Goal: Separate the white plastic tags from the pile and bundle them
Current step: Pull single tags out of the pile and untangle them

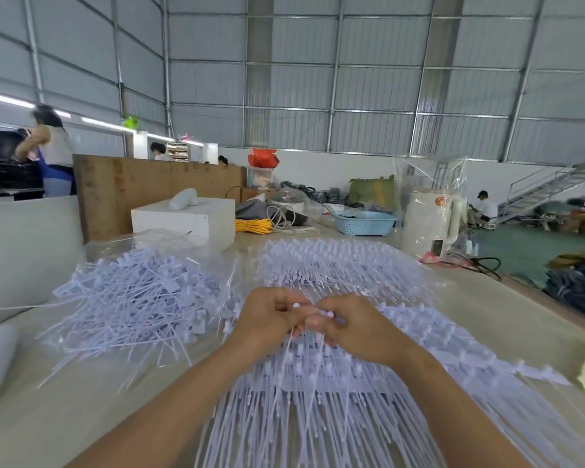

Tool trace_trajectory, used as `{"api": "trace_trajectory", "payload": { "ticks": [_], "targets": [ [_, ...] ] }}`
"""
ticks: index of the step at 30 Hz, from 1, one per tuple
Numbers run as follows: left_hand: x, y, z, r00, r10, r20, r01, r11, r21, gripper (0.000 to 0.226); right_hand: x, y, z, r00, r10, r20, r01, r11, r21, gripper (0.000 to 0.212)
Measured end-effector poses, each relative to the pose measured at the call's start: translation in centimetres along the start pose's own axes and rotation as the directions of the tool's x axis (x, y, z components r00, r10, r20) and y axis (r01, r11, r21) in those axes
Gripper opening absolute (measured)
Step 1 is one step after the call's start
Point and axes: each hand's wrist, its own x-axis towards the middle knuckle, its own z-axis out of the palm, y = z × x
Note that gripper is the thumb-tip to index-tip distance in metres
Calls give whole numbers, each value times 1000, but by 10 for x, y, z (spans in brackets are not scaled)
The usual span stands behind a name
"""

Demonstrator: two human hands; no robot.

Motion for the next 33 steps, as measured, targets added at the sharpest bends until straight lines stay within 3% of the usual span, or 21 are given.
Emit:
{"api": "trace_trajectory", "payload": {
  "ticks": [3, 7, 12, 19, 22, 24, 27, 29, 31, 33],
  "targets": [
    [-3, -2, 0, 995, 31, 92, -40, 994, 103, 20, -1, 2, 2, 997, -52, -63, 52, 999, -13, 19],
    [-5, 0, 5, 993, 72, 98, -95, 961, 261, 31, -2, 3, 5, 994, -74, -78, 71, 997, -37, 18],
    [-5, 2, 2, 995, -36, 97, 26, 995, 101, 42, -6, 4, 5, 995, -47, -84, 50, 998, 43, 20],
    [-8, 16, -6, 960, -91, 264, 103, 994, -32, 28, -10, 0, 1, 998, -41, -37, 47, 983, 178, 17],
    [-10, 24, -13, 921, -74, 381, 136, 981, -140, 22, -12, -9, -8, 994, -106, -1, 102, 957, 273, 17],
    [-11, 30, -24, 899, -52, 435, 145, 972, -184, 18, -16, -11, -17, 990, -130, 55, 116, 971, 210, 6],
    [-1, 35, -58, 941, -67, 333, 175, 936, -305, 23, -27, 0, -40, 996, -83, 28, 81, 995, 50, 30],
    [6, 29, -68, 966, -130, 221, 207, 905, -371, 28, -34, 0, -54, 986, -76, -145, 100, 981, 167, 29],
    [5, 20, -52, 967, -162, 195, 211, 941, -265, 20, -33, -9, -56, 971, -80, -223, 149, 938, 313, 16],
    [0, 13, -23, 967, -139, 212, 175, 972, -159, 12, -28, -18, -47, 984, -139, -115, 165, 950, 266, 14]
  ]
}}
